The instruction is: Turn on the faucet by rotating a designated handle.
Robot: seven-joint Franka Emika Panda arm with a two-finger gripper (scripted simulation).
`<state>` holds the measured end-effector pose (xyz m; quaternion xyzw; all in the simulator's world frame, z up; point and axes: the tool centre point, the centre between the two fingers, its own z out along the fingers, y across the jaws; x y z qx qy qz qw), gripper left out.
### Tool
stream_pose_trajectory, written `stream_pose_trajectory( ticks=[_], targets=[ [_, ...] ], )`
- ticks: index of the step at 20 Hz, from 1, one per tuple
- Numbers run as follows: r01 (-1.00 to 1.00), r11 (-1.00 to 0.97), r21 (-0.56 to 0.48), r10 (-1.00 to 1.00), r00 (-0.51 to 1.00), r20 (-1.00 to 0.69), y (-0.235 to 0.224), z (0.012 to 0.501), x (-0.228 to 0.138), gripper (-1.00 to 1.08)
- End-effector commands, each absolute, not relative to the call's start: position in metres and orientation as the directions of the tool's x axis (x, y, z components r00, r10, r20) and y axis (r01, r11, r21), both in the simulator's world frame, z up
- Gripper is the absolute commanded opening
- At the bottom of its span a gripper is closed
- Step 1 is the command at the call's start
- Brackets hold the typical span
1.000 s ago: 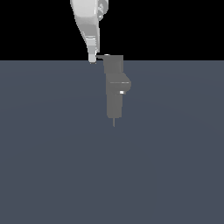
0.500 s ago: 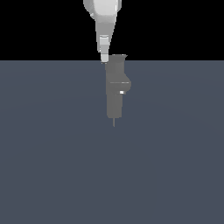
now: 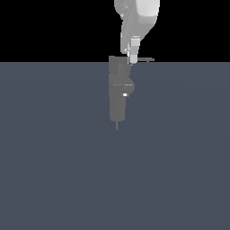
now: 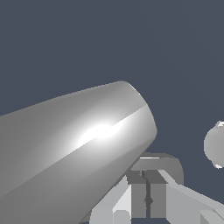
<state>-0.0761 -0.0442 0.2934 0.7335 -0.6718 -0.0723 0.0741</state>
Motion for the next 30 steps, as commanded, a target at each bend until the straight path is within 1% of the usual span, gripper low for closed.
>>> stream_pose_trajectory(
  ticks=[1, 30],
  targets=[
    [-0.975, -0.087, 0.206, -0.996, 0.088, -0.005, -0.046, 0.293, -0.074, -1.0],
    [-0.978, -0.061, 0.197, -0.998, 0.062, -0.002, -0.127, 0.284, -0.006, -1.0]
  ],
)
